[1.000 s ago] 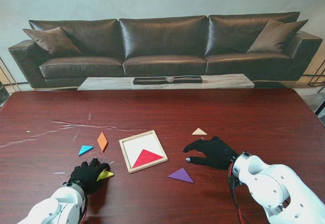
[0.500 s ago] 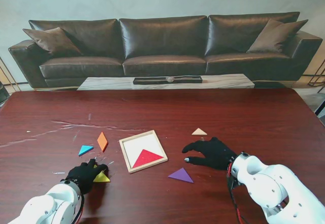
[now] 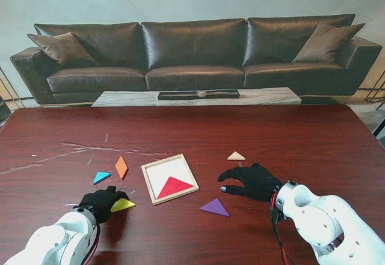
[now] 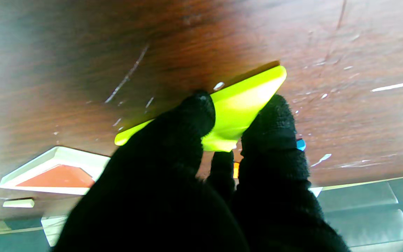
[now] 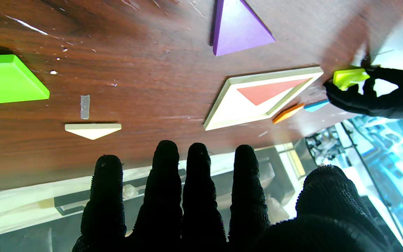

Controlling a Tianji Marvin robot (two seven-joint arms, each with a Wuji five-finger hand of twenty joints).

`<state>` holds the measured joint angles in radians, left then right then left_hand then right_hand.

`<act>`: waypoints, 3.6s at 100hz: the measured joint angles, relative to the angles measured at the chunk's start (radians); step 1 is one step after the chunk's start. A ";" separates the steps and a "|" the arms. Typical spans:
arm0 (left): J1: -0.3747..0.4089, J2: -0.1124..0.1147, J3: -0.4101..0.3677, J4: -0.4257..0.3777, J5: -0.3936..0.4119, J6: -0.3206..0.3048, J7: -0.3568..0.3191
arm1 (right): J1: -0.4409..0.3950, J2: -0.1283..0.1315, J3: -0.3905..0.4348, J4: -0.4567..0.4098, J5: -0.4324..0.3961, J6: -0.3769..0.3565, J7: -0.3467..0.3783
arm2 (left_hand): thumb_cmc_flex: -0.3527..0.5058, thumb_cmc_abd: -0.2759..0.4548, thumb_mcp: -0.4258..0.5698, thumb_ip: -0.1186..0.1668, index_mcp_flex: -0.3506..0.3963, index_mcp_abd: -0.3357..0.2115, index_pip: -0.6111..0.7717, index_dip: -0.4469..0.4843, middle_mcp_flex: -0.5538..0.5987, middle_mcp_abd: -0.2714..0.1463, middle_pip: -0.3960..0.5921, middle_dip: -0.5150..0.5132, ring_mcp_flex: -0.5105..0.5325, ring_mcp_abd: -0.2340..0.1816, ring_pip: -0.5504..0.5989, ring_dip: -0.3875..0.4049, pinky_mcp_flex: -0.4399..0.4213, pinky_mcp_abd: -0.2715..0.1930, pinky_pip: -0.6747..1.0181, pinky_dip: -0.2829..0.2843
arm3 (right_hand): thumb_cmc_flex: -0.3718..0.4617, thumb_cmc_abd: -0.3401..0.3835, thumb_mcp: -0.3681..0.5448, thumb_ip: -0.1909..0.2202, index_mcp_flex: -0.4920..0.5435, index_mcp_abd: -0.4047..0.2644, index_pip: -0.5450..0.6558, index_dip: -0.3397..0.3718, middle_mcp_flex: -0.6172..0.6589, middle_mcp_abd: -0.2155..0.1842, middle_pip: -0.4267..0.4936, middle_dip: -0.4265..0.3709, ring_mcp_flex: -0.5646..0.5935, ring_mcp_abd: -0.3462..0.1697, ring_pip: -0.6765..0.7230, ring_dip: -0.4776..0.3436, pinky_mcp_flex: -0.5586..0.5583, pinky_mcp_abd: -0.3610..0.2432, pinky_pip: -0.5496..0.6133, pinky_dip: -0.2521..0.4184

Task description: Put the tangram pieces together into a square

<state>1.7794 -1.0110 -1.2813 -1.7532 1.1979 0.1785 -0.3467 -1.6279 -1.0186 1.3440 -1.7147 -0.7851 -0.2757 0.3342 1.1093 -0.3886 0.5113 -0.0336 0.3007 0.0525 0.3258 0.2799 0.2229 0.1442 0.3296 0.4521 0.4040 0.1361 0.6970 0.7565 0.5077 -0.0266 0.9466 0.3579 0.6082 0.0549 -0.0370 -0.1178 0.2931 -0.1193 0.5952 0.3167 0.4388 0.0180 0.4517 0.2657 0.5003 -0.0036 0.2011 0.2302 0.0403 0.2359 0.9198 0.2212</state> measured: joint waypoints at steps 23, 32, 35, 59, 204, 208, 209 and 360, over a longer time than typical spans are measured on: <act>-0.012 0.002 0.006 0.003 -0.003 0.002 -0.010 | -0.003 0.000 0.004 0.000 0.001 0.000 0.002 | -0.012 -0.006 0.000 0.000 0.000 0.000 0.013 0.000 0.010 -0.002 0.024 -0.015 0.027 0.000 0.002 0.000 0.031 0.000 0.022 0.061 | 0.000 0.008 0.000 0.000 0.000 0.000 0.000 0.000 0.000 0.000 0.000 0.000 0.000 0.000 0.000 0.000 0.000 0.001 0.000 0.000; -0.014 0.002 0.007 0.003 -0.003 0.003 -0.016 | -0.004 0.000 0.006 0.000 0.001 0.000 0.003 | -0.012 -0.010 -0.005 0.000 0.000 0.000 0.013 0.001 0.011 0.001 0.033 -0.015 0.039 0.000 0.007 -0.003 0.046 -0.003 0.023 0.097 | 0.000 0.008 0.000 0.000 0.000 0.000 0.000 0.000 0.000 0.000 0.000 0.000 0.000 0.000 0.000 0.000 0.000 0.002 0.001 0.000; -0.015 0.002 0.007 0.002 -0.001 0.003 -0.017 | -0.005 0.000 0.006 0.000 0.001 0.000 0.004 | -0.012 -0.010 -0.006 0.000 0.000 0.000 0.013 0.003 0.011 0.007 0.034 -0.009 0.040 0.000 0.009 -0.003 0.047 -0.004 0.025 0.119 | 0.000 0.008 0.000 0.000 0.000 0.000 0.000 0.000 0.000 0.000 0.000 0.000 0.000 0.000 0.000 0.000 0.000 0.002 0.001 0.000; -0.021 0.002 0.018 0.005 0.024 0.014 -0.020 | -0.005 0.000 0.005 0.001 0.001 0.000 0.002 | -0.085 -0.010 0.050 0.002 -0.064 0.000 0.029 0.252 0.008 0.054 0.058 0.067 0.052 0.000 0.085 0.032 0.131 -0.087 0.183 0.330 | 0.000 0.008 0.000 0.000 0.000 0.000 0.000 0.000 0.000 0.000 0.000 0.000 0.000 0.000 0.000 0.000 0.000 0.010 0.002 0.000; -0.062 -0.002 0.073 0.073 -0.019 0.042 0.121 | -0.009 0.000 0.017 0.011 -0.001 0.002 0.004 | -0.140 0.038 0.014 -0.007 0.088 0.134 0.126 0.060 0.294 0.156 -0.064 0.573 0.300 -0.093 0.435 0.214 0.272 0.024 0.400 0.401 | 0.000 0.008 0.000 0.000 -0.001 -0.013 -0.001 0.000 0.000 0.000 0.000 0.000 0.000 0.000 -0.005 0.000 0.000 0.012 0.002 0.000; -0.061 -0.003 0.072 0.075 -0.017 0.041 0.127 | -0.009 0.000 0.017 0.011 -0.001 0.002 0.004 | -0.140 0.038 0.006 -0.007 0.095 0.132 0.128 0.060 0.295 0.154 -0.064 0.587 0.300 -0.096 0.437 0.213 0.277 0.024 0.398 0.401 | 0.000 0.008 0.000 0.000 -0.001 -0.013 -0.001 0.000 0.000 0.000 0.000 0.000 0.000 0.000 -0.005 0.000 0.000 0.012 0.002 0.000; -0.061 -0.003 0.072 0.075 -0.016 0.041 0.128 | -0.009 0.000 0.017 0.011 -0.001 0.002 0.004 | -0.140 0.038 0.004 -0.007 0.096 0.131 0.128 0.060 0.296 0.151 -0.063 0.589 0.300 -0.098 0.441 0.211 0.279 0.024 0.397 0.401 | 0.000 0.008 0.000 0.000 -0.001 -0.013 -0.001 0.000 0.000 0.000 0.000 0.000 0.000 0.000 -0.005 0.000 0.000 0.012 0.002 0.000; -0.055 -0.005 0.078 0.105 0.069 -0.058 0.189 | -0.005 0.001 0.015 0.019 0.009 0.001 0.014 | -0.204 -0.050 0.365 -0.054 0.309 -0.497 0.987 1.211 0.367 -0.109 0.345 0.788 0.469 -0.209 0.640 0.211 0.477 0.024 0.505 0.401 | 0.000 0.008 0.000 0.007 -0.002 -0.024 -0.004 0.000 0.000 0.001 -0.001 0.000 0.000 -0.001 -0.007 0.000 0.000 0.014 0.002 0.000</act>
<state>1.7249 -1.0160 -1.2033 -1.6478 1.2668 0.1210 -0.1572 -1.6329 -1.0180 1.3585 -1.6954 -0.7765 -0.2745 0.3482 0.9058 -0.4388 0.8765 -0.0872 0.6101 -0.4446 1.3131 1.4909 0.5894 0.0351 0.6743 1.2397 0.8731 -0.0732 1.3371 0.9676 0.9846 -0.0024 1.4518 0.7592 0.6082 0.0628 -0.0370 -0.1105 0.2914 -0.1432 0.5908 0.3167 0.4385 0.0186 0.4508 0.2657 0.5005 -0.0042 0.1939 0.2302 0.0404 0.2503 0.9216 0.2211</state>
